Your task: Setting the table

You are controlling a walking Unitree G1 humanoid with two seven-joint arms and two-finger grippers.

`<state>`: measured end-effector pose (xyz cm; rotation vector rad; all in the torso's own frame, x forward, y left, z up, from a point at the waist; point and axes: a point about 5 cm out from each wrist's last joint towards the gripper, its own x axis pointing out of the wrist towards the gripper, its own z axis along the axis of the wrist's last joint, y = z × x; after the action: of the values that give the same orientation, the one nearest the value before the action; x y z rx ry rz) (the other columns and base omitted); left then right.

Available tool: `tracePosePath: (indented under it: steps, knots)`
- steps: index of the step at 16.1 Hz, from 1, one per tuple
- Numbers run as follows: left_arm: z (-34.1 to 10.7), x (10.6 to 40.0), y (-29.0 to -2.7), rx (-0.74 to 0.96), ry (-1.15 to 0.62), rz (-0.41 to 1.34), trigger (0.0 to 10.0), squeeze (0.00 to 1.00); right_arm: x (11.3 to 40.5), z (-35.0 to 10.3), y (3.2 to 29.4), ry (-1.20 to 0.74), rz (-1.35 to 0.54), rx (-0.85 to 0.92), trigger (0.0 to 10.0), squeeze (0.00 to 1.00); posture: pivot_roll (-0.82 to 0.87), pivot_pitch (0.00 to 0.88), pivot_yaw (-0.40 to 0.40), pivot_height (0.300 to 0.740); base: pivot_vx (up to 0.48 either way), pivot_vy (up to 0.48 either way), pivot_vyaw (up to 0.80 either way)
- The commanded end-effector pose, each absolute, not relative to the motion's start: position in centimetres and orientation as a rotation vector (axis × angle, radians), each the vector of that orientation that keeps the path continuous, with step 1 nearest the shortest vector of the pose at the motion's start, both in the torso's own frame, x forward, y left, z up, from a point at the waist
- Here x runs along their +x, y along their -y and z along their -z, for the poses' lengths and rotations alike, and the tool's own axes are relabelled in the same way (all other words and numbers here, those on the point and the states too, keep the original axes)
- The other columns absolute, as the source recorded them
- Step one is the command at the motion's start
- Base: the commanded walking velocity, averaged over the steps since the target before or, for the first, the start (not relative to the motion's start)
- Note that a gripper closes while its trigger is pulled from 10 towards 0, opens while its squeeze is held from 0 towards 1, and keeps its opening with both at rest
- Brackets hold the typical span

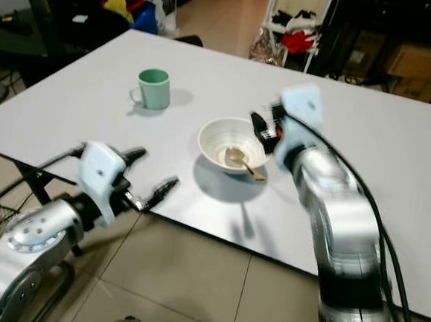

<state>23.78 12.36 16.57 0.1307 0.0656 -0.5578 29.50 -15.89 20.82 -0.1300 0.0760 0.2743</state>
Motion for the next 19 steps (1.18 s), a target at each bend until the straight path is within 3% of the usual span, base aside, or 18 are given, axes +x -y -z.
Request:
tracePosePath:
  steps: [1,3,7,12,19]
  knots:
    - [-17.4,23.6,-12.9,0.128,-0.016,0.478,10.0,0.0,27.3,-20.7,15.7,-0.049,-0.275,-0.1,10.0,1.0,0.09,0.0,0.041,0.74,0.0,0.0,0.0]
    - [-17.6,23.3,-13.0,0.128,0.0,0.455,10.0,0.0,25.5,-19.9,15.1,-0.023,-0.294,-0.022,10.0,1.0,0.09,0.0,0.048,0.74,0.0,0.0,0.0]
    - [-17.5,22.9,-13.1,0.108,-0.015,0.396,10.0,0.0,22.6,-18.8,13.7,0.019,-0.302,0.023,10.0,1.0,0.09,0.0,0.059,0.74,0.0,0.0,0.74]
    - [-17.2,22.6,-13.3,0.107,-0.045,0.357,10.0,0.0,22.3,-18.6,14.3,0.059,-0.247,-0.056,10.0,1.0,0.1,0.0,0.056,0.74,0.0,0.0,0.8]
    - [-16.6,22.3,-13.8,0.143,-0.052,0.311,10.0,0.0,22.1,-17.2,13.2,-0.001,-0.32,0.005,10.0,1.0,0.12,0.0,0.036,0.74,0.0,0.0,0.8]
